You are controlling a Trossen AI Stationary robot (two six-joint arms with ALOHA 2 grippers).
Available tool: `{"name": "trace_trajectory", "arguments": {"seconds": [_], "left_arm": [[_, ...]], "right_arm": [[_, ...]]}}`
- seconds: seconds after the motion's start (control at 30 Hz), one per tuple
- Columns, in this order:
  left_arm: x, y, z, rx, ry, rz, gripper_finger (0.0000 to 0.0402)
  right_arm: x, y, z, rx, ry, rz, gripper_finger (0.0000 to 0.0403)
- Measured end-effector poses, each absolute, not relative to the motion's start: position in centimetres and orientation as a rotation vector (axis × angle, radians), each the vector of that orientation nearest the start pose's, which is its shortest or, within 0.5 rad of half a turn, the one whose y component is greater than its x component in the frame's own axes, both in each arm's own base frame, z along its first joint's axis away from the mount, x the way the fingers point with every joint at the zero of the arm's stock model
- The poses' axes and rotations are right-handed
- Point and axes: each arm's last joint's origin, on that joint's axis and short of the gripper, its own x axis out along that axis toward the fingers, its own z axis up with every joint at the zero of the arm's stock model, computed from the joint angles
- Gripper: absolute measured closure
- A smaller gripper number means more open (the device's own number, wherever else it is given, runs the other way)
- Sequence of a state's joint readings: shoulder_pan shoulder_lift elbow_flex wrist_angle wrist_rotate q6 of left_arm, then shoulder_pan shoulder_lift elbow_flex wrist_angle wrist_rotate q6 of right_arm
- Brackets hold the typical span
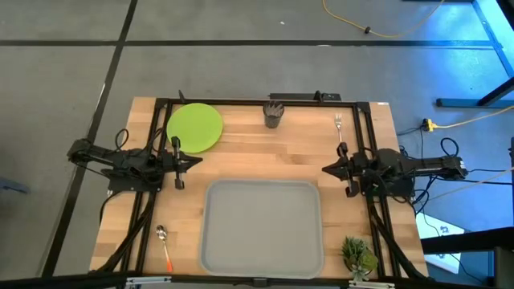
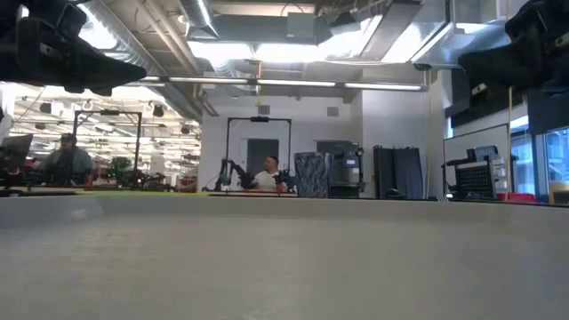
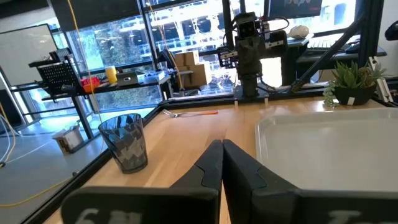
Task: Pick and place plate/cup/fork/spoon on tray
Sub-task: Move the gray tray to the center of the table
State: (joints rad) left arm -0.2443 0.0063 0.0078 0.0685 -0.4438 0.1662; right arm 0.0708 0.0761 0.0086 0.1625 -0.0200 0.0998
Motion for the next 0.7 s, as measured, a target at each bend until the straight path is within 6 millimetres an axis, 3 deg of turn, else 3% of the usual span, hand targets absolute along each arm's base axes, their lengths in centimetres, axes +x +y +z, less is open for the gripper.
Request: {"name": "trace_trajectory", "arguments": {"seconds": [0.27, 0.47, 0.7], "left_arm": [[9.5, -1.0, 17.2, 0.031, -0.061, 0.215, 0.0401], [9.3, -0.9, 17.7, 0.023, -0.070, 0.270, 0.0401], [8.9, -0.7, 19.4, 0.010, -0.099, 0.298, 0.0401]], "right_arm": [[9.8, 0.5, 19.5, 0.131, -0.280, 0.007, 0.0396], [9.8, 0.2, 21.4, 0.169, -0.122, -0.084, 0.0399], [10.9, 0.2, 27.3, 0.143, 0.086, -0.130, 0.0401]]}}
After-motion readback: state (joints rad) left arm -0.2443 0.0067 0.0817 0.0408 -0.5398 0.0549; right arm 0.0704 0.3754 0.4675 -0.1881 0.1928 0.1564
